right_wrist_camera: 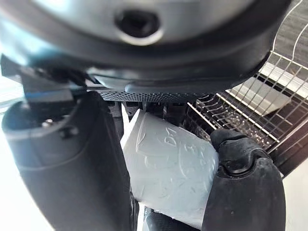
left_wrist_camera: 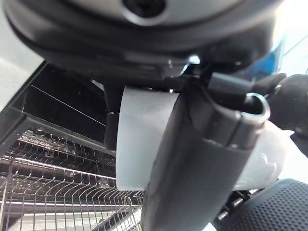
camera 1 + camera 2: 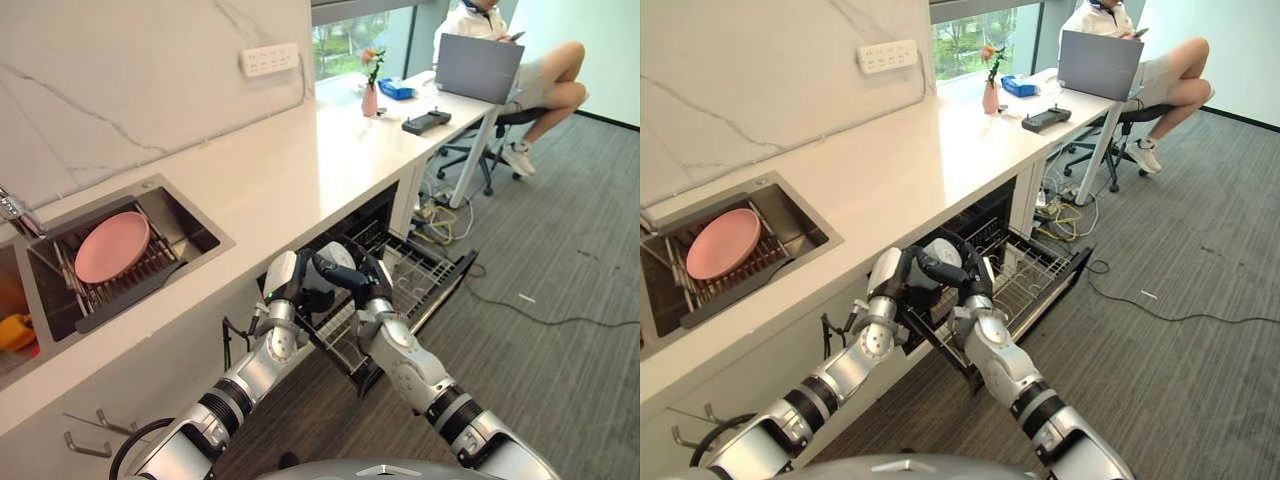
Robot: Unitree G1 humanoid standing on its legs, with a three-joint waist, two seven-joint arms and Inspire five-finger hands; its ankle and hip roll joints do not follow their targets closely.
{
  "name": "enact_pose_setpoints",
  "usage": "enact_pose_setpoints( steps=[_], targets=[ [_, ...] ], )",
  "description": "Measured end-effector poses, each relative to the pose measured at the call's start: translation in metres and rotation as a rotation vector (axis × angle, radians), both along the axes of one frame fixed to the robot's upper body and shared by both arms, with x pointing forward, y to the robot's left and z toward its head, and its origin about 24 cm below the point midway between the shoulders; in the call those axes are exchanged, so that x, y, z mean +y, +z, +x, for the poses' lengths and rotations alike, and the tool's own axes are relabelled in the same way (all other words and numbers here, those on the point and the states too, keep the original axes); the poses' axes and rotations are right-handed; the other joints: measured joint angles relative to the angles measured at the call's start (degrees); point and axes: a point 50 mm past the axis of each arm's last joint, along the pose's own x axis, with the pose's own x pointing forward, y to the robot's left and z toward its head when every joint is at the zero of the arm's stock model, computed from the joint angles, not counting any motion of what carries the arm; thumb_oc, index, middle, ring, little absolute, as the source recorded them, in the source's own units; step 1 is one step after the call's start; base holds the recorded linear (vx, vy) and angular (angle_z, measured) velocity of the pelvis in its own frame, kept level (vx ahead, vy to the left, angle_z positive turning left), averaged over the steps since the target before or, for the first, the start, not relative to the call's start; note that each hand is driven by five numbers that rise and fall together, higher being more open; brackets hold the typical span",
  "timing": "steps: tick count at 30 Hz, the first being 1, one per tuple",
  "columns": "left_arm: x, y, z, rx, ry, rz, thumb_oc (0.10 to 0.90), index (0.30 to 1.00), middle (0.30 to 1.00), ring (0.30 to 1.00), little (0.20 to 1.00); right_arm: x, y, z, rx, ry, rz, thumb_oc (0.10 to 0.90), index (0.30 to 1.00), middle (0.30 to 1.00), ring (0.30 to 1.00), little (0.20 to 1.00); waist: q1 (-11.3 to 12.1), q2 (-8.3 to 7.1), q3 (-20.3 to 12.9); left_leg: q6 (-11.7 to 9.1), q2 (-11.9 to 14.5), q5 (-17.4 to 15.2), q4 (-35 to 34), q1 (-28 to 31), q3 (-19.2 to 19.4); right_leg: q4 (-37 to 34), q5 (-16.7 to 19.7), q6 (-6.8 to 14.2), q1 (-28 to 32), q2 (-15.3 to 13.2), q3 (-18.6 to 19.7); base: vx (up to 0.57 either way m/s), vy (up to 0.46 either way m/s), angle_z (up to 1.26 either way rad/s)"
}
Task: Place the dishes in the dishwasher.
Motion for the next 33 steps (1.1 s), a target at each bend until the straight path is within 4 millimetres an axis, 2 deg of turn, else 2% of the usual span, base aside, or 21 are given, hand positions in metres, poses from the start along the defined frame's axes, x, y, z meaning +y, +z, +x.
enact_pose_setpoints(
  steps=[8,14,20,23,30,33],
  targets=[
    [-0.005,0.001,0.0,-0.003,-0.02,-0.004,0.4,0.3,0.3,0.3,0.3,-0.006,0.004,0.005,-0.014,-0.01,-0.019,0.4,0.3,0.3,0.3,0.3,0.2,0.01,0.0,0.0,0.0,0.0,0.0,0.0,-0.1,0.0,0.0,0.0,0.0,0.0,0.0,0.0,0.0,0.0],
    [-0.012,0.016,0.007,-0.077,-0.029,-0.016,0.4,0.3,0.3,0.3,0.3,-0.009,0.024,0.01,-0.076,-0.046,-0.012,0.4,0.3,0.3,0.3,0.3,0.5,0.02,0.0,0.0,0.0,0.0,0.0,0.0,-0.1,0.0,0.0,0.0,0.1,0.0,0.0,0.0,0.0,0.0],
    [-0.024,0.042,0.02,-0.184,-0.066,-0.029,0.4,0.3,0.3,0.3,0.3,-0.021,0.051,0.016,-0.173,-0.12,0.012,0.4,0.3,0.3,0.3,0.3,0.6,0.03,0.0,0.0,0.0,0.0,0.0,0.6,0.0,0.0,0.0,0.0,0.6,0.0,0.1,0.01,-0.002,0.0],
    [-0.03,0.057,0.025,-0.258,-0.076,-0.062,0.4,0.3,0.3,0.3,0.3,-0.025,0.071,0.016,-0.27,-0.16,-0.014,0.4,0.3,0.3,0.3,0.3,0.3,0.05,0.0,0.0,0.0,0.0,0.0,0.8,0.1,0.0,0.0,0.0,0.7,0.0,0.2,0.05,-0.002,-0.02],
    [-0.047,0.109,0.031,-0.482,-0.137,-0.175,0.4,0.3,0.3,0.3,0.3,-0.029,0.125,0.005,-0.564,-0.288,-0.08,0.4,0.3,0.3,0.3,0.3,-0.3,0.24,0.2,0.0,0.0,-0.2,0.0,1.2,0.1,-0.1,-0.1,-0.1,1.2,0.0,0.2,0.02,-0.001,0.0],
    [-0.051,0.126,0.029,-0.557,-0.157,-0.226,0.4,0.3,0.3,0.3,0.3,-0.03,0.14,-0.001,-0.67,-0.331,-0.118,0.4,0.3,0.3,0.3,0.3,-0.8,0.44,0.1,-0.1,0.1,-0.3,0.0,1.3,0.1,-0.1,-0.3,-0.3,1.2,0.0,0.2,0.0,0.0,0.0]
  ],
)
